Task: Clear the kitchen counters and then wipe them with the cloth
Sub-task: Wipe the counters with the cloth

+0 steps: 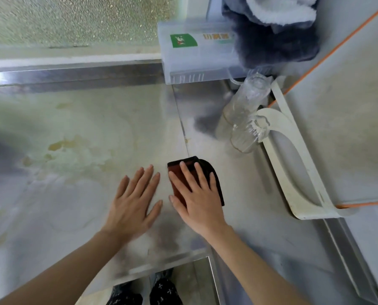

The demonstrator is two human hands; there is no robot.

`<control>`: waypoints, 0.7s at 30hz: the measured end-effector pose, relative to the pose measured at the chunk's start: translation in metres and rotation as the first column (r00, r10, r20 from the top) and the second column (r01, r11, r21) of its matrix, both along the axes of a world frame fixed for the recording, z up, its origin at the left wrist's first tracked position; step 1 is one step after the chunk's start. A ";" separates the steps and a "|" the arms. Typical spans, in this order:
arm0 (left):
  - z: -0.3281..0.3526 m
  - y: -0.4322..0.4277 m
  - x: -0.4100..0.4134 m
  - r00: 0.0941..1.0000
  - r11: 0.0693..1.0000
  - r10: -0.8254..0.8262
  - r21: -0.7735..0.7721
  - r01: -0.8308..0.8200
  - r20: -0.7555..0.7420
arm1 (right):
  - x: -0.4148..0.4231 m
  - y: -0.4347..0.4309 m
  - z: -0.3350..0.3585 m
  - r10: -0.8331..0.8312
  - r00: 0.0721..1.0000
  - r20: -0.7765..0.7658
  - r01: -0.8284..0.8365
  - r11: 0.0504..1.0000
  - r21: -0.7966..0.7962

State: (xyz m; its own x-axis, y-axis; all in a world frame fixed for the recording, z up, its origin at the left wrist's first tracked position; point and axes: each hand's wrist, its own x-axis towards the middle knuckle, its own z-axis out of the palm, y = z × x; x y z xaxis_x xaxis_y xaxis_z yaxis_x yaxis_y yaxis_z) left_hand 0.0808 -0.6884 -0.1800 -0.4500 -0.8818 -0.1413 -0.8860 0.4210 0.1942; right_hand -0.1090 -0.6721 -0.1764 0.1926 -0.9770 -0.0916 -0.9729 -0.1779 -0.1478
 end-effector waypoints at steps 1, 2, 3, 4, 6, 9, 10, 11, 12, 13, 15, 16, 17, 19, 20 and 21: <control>-0.003 -0.001 0.000 1.000 1.000 0.003 -0.001 -0.003 0.013 | -0.007 -0.013 -0.003 -0.049 0.999 -0.012 0.049 0.999 0.005; -0.005 -0.001 0.001 1.000 1.000 0.004 -0.004 -0.004 0.022 | -0.014 -0.030 -0.004 -0.110 0.994 -0.024 0.110 0.994 0.001; -0.006 -0.001 0.001 1.000 1.000 0.004 -0.009 -0.004 0.027 | -0.022 -0.048 -0.004 -0.174 0.984 -0.036 0.174 0.985 0.001; -0.007 -0.002 0.001 1.000 1.000 0.002 -0.013 -0.001 0.030 | -0.028 -0.064 -0.004 -0.231 0.972 -0.045 0.231 0.973 -0.002; -0.008 -0.002 0.000 0.999 1.000 -0.006 -0.016 0.006 0.034 | -0.027 -0.080 -0.003 -0.288 0.956 -0.046 0.288 0.958 -0.014; -0.007 -0.002 0.000 0.999 1.000 -0.007 -0.010 0.007 0.033 | -0.003 -0.051 -0.002 -0.151 0.989 -0.003 0.151 0.988 -0.020; -0.006 -0.002 0.001 0.999 1.000 -0.008 -0.004 0.008 0.033 | 0.004 -0.033 -0.001 -0.062 0.998 0.015 0.062 0.998 -0.015; -0.006 -0.002 0.001 0.999 1.000 -0.010 0.002 0.010 0.035 | 0.007 -0.016 0.001 0.028 0.999 0.030 -0.028 1.000 0.000; -0.006 -0.002 0.001 0.999 1.000 -0.013 0.007 0.013 0.039 | 0.006 -0.006 0.002 0.100 0.994 0.043 -0.101 0.995 0.018; -0.006 -0.002 0.001 0.999 1.000 -0.015 0.010 0.015 0.042 | 0.002 -0.004 0.002 0.147 0.988 0.054 -0.149 0.988 0.032; -0.005 -0.003 0.001 0.999 1.000 -0.015 0.013 0.015 0.040 | -0.010 -0.022 0.000 0.169 0.985 0.041 -0.170 0.985 0.039; -0.005 -0.003 0.001 0.999 1.000 -0.016 0.013 0.016 0.034 | -0.015 -0.037 -0.001 0.146 0.989 0.024 -0.147 0.988 0.036; -0.004 -0.004 0.000 0.999 1.000 -0.018 0.011 0.018 0.029 | -0.018 -0.056 -0.002 0.099 0.995 0.012 -0.099 0.995 0.025; -0.004 -0.004 0.000 0.999 1.000 -0.022 0.005 0.021 0.025 | -0.021 -0.099 -0.002 -0.065 0.998 0.025 0.065 0.998 0.016; -0.004 -0.004 0.000 0.999 1.000 -0.021 0.006 0.021 0.025 | -0.020 -0.118 -0.001 -0.154 0.987 0.045 0.153 0.988 0.024; -0.004 -0.004 0.000 1.000 1.000 -0.019 0.010 0.019 0.025 | -0.017 -0.133 0.000 -0.225 0.972 0.071 0.224 0.974 0.026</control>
